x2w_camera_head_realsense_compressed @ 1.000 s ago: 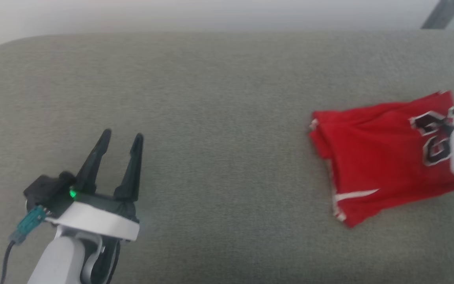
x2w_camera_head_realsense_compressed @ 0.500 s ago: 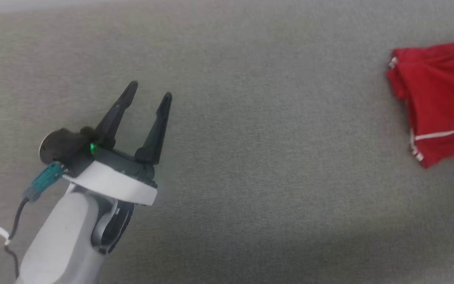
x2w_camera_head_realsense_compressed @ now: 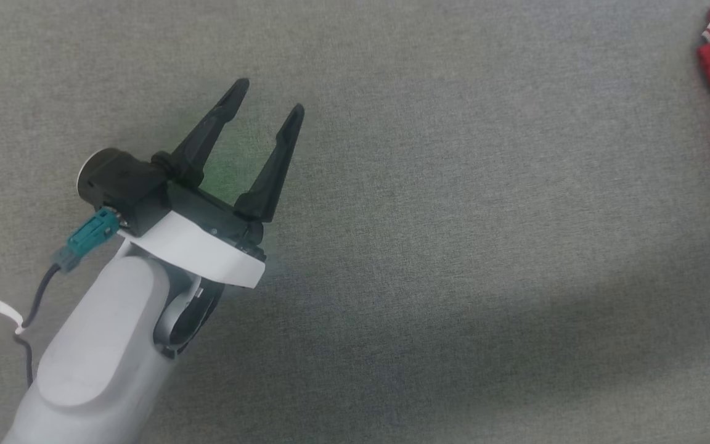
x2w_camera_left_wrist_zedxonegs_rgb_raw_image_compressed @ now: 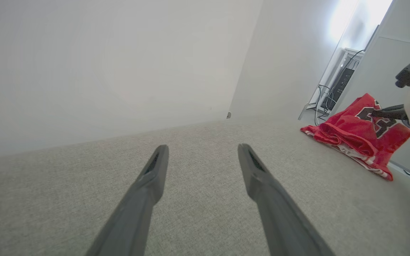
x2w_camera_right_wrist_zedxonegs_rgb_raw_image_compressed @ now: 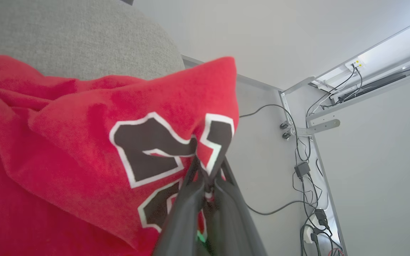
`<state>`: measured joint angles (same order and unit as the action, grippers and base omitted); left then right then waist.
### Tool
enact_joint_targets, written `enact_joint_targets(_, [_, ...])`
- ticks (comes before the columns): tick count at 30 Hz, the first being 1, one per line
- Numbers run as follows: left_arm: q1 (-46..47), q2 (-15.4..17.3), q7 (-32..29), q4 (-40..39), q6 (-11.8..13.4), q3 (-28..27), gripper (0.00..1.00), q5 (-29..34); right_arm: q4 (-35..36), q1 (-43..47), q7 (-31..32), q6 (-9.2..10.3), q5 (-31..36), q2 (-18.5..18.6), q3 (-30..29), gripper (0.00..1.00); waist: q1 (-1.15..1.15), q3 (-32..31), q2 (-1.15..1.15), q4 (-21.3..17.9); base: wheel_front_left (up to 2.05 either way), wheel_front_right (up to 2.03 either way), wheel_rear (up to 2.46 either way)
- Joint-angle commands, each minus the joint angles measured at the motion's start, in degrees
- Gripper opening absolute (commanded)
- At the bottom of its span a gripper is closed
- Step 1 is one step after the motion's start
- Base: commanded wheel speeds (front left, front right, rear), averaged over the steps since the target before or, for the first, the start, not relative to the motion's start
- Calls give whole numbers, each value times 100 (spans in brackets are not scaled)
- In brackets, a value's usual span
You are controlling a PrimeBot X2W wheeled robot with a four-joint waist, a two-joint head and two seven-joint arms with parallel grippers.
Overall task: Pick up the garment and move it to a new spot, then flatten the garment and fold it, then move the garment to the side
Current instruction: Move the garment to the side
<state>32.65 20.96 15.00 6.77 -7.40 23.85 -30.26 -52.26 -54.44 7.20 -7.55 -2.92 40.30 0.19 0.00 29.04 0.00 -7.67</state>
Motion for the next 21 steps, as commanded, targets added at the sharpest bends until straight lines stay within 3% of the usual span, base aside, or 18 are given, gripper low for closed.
enact_joint_targets(1, [103,8,22,12,-8,19,100,-12,-75,-80,-74,13,86,-52,-22,0,0,63,0,-7,0,0,0])
enact_joint_targets(15, [428,31,22,175,-8,294,100,-101,-1123,-573,-486,13,921,-563,-594,0,0,224,0,67,0,0,0])
enact_joint_targets(16, [424,39,22,185,-8,293,100,-113,-1158,-601,-490,13,995,-581,-657,7,0,206,0,63,0,0,0])
enact_joint_targets(18, [413,48,21,201,-8,273,100,-126,-1193,-647,-543,13,1150,-620,-779,39,0,162,0,56,0,0,0])
enact_joint_targets(20, [374,56,22,217,-8,251,100,-138,-1222,-671,-574,13,1270,-673,-872,88,0,105,0,48,0,0,0])
enact_joint_targets(21, [347,54,22,230,-8,240,100,-144,-1222,-685,-590,13,1335,-672,-927,100,0,71,0,46,0,0,0])
